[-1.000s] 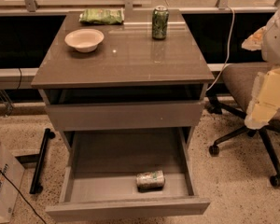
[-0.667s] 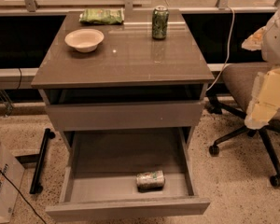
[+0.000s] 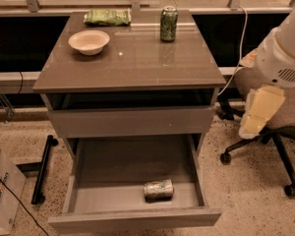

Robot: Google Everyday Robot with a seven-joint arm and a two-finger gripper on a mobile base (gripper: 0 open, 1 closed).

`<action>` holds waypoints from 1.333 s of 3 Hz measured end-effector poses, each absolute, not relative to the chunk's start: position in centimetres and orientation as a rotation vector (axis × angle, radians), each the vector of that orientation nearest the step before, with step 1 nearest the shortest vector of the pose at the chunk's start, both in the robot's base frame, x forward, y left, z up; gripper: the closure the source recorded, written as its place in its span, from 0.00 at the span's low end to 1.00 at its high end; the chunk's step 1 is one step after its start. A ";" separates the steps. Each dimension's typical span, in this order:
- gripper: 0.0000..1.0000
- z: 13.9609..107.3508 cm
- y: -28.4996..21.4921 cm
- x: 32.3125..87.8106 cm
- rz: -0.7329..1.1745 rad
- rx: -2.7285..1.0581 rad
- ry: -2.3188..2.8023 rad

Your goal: Pick 7up can from middle drawer and place on counter

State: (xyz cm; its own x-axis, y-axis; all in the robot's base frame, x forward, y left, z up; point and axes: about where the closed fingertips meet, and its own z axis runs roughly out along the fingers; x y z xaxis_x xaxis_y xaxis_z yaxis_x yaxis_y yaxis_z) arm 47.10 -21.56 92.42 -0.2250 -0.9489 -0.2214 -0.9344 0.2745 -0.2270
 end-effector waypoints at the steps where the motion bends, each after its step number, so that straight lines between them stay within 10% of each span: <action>1: 0.00 88.3 -22.1 49.6 -0.025 -1.721 2.253; 4: 0.00 77.6 -20.0 52.0 0.208 -1.734 2.381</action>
Offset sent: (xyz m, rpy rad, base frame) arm 0.0770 -0.0266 -0.1541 0.1269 0.2901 -0.1019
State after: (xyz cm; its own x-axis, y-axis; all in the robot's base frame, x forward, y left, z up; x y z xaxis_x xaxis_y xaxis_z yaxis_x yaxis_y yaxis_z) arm 51.99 -20.04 77.58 -0.2988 -0.9253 -0.2336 -0.9518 0.3068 0.0022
